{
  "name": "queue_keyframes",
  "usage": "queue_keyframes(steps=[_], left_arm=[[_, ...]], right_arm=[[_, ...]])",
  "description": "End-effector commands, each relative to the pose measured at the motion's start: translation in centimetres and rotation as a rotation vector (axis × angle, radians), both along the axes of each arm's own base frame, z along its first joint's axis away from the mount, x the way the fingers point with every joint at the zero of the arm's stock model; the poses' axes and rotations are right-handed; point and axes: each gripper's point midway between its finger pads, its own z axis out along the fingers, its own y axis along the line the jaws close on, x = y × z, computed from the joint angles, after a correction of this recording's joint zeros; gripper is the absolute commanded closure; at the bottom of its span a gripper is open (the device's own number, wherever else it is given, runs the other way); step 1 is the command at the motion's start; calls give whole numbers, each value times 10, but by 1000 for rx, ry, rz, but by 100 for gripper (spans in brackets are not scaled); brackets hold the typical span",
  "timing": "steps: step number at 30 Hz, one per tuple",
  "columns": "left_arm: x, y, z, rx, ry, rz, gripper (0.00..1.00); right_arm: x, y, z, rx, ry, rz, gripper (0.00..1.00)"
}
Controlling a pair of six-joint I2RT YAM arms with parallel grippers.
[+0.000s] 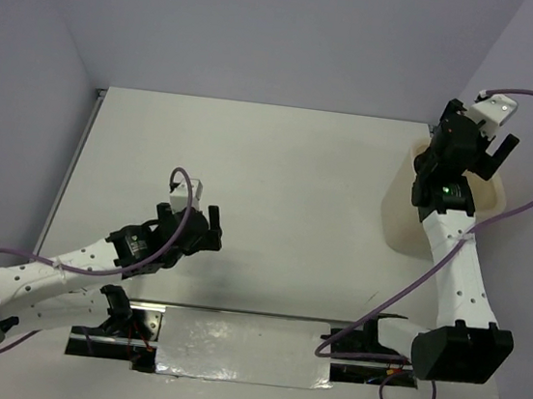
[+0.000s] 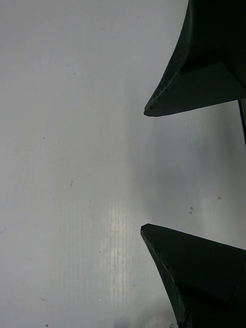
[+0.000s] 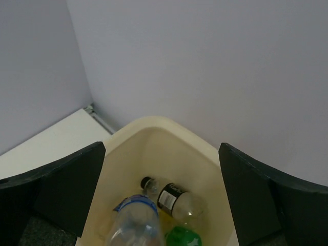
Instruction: Put the plastic bottles in the bin
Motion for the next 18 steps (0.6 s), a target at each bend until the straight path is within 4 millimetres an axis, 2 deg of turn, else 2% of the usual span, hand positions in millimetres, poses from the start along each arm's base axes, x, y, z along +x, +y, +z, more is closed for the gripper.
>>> queue_keyframes(steps=[1,4,9,12,14,15,17,18], left_arm=[[3,19,-5,9,22,91,1],[5,28,-13,9,53,136,1],[6,47,-25,0,120,213,1],[7,67,-23,5,134,292,1],[1,81,-21,5,149,350,0],[2,92,-18,9,140,395,1],[0,105,-14,-13,128,473,1],[-5,124,-17,20,141,544,1]], right_arm=[[-11,10,39,73,-148,77,0],[-16,20,48,88,-183,155,0],[-15,59,64,129,-215,415,0],[-9,112,68,148,-208,689,0],[-6,137,65,145,-188,772,0],[-5,163,59,148,-167,842,0],[1,188,49,145,-142,898,0],[6,215,47,158,-146,994,0]])
